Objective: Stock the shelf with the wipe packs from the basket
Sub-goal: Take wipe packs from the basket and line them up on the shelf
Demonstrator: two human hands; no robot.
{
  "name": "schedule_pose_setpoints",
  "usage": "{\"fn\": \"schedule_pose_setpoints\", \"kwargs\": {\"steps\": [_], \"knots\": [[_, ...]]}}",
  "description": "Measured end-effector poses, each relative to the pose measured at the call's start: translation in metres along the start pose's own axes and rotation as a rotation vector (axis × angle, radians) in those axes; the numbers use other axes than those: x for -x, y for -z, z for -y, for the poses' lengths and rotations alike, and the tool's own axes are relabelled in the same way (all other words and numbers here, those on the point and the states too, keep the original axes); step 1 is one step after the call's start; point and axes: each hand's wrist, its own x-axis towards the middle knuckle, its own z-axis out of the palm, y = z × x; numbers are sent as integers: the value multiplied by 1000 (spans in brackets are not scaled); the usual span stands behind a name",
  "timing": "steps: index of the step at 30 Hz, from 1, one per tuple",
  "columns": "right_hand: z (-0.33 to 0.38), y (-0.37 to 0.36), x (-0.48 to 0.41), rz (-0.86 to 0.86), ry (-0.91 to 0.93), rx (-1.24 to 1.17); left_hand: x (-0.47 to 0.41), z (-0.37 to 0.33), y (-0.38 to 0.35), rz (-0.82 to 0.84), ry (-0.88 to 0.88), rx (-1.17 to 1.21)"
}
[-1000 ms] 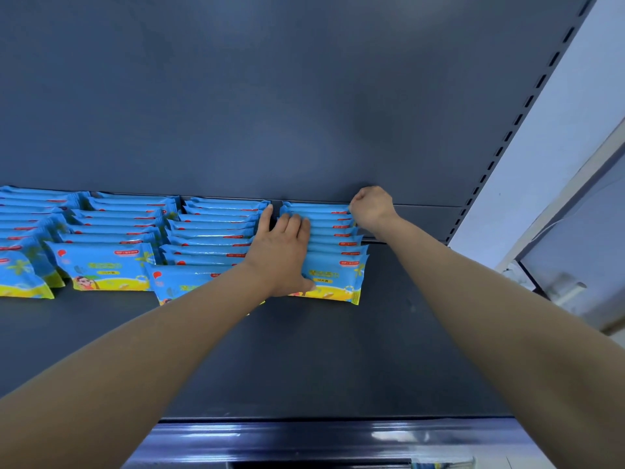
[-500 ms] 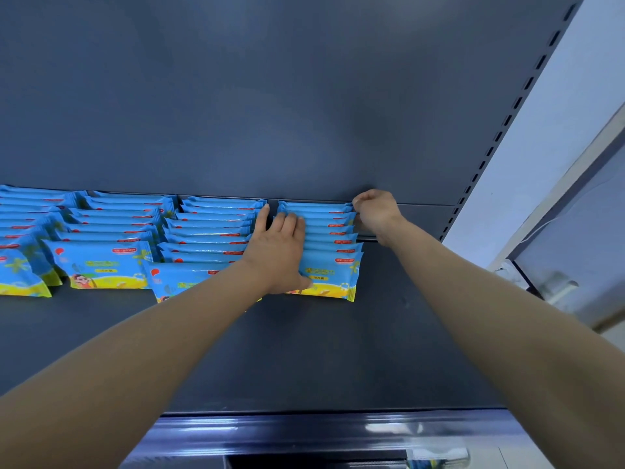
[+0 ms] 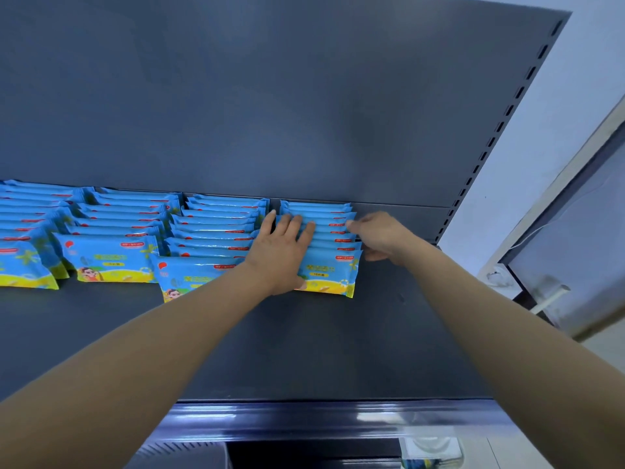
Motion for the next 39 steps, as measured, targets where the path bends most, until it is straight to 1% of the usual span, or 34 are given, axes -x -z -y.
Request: {"fn": "schedule_pose_setpoints", "kwargs": {"steps": [1,2,3,5,7,13,19,22,24,26,29,31,33,35,39], "knots": [[-3,-3,1,76,-5,-94,1,-1,-1,2,3,-6],[-5,-6,0,108,12,-178,1,-1,-1,0,12,-10],[-7,-7,-2,90,32,-229,0,-2,-1,-3,23,-11],[-6,-7,-5,-24,51,-265,-1,-2,0,0,35,-12],[-3,-6,-11,-95,48,-259,-2,-1,0,-5,38,-18],[4,-4,-21,-86,-9,-232,-3,-2,-4,-25,18,0],[1,-7,-30,-105,47,-188,-4,-3,-3,-25,-9,37],[1,-9,-33,-163,76,-152,-3,-3,-2,-28,-25,68],[1,-11,-34,-203,63,-129,-3,-4,-2,-36,-30,68],[-1,-10,-35,-189,37,-152,-3,-5,-2,-42,-30,54],[-3,-6,-32,-107,12,-258,-3,-7,-3,-63,-21,12],[-4,-3,-28,-96,10,-284,-4,-8,-3,-87,-14,-29],[-5,-3,-26,-134,15,-277,-3,-10,-4,-103,-5,-43],[-3,-4,-23,-220,49,-211,-3,-11,-4,-111,-6,-51],[7,-5,-11,-424,227,-13,-2,-5,2,-94,-12,-11]]}}
